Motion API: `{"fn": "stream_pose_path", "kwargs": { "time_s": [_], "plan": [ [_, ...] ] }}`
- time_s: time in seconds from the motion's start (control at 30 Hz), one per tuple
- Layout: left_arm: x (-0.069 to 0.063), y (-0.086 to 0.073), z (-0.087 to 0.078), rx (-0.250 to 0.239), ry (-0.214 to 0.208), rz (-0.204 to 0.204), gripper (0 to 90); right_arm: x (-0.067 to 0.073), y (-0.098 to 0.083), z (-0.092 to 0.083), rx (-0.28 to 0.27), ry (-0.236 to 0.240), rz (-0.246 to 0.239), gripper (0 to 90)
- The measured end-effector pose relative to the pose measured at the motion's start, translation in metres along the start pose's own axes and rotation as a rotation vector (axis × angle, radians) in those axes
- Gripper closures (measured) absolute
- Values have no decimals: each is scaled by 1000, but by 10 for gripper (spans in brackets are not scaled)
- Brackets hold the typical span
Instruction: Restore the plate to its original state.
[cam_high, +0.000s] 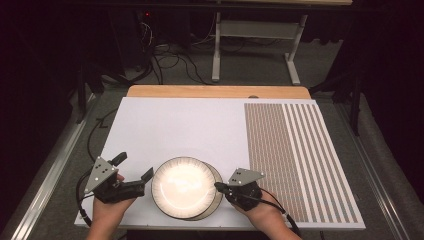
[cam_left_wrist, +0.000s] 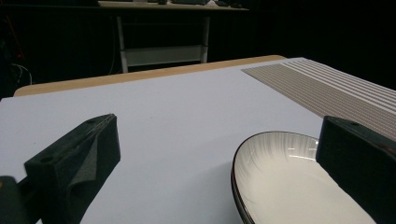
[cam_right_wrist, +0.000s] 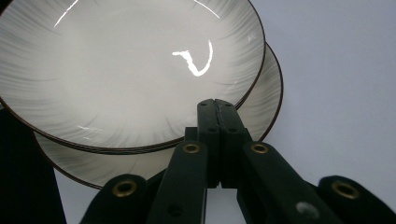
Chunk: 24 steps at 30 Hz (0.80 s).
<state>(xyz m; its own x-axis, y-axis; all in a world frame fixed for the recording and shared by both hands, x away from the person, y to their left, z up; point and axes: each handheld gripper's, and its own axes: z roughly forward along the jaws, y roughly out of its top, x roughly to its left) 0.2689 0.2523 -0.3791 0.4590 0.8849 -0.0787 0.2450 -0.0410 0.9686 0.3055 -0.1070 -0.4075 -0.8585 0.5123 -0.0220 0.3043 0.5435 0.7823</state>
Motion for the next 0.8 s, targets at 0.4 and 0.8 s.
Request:
{"fn": "stream_pose_path", "kwargs": {
  "time_s": [0.4,0.8],
  "plan": [
    [-1,0,0,-2,-4,0,6,-2,-2,-4,7,-21,2,900],
    [-2,0,1,4,-6,8,6,-11,-4,-13,-11,-37,36,900]
  ]
}}
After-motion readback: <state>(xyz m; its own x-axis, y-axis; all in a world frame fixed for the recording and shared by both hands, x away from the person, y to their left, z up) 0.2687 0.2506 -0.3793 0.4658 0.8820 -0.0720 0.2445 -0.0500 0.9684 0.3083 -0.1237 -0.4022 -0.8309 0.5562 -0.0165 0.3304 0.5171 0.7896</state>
